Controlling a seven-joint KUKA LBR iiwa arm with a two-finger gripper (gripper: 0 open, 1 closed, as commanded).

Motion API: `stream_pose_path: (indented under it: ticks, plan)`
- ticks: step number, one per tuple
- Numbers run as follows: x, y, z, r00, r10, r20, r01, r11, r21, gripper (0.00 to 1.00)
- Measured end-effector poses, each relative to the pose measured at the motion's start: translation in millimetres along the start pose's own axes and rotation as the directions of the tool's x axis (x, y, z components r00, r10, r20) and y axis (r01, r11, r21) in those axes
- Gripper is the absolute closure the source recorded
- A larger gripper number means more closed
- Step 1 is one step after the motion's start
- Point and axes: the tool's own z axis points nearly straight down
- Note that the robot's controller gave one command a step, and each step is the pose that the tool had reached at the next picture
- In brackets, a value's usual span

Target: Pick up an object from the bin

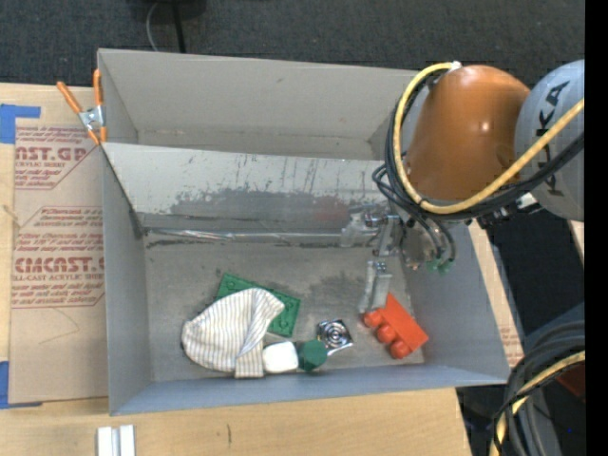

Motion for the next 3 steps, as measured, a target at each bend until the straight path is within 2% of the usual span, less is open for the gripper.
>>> stream_pose_path:
  ticks: [1, 2, 3]
  plan:
    - [-1.1, 0.0, -4.6, 1.000, 0.000, 0.008, 0.000, 1.000, 0.000, 0.00]
    - [1.3, 19.5, 12.5, 0.999, -0.051, 0.013, 0.051, 0.999, 0.003, 0.00]
    - [9.1, 35.0, 52.2, 0.961, -0.278, 0.009, 0.278, 0.961, 0.001, 0.00]
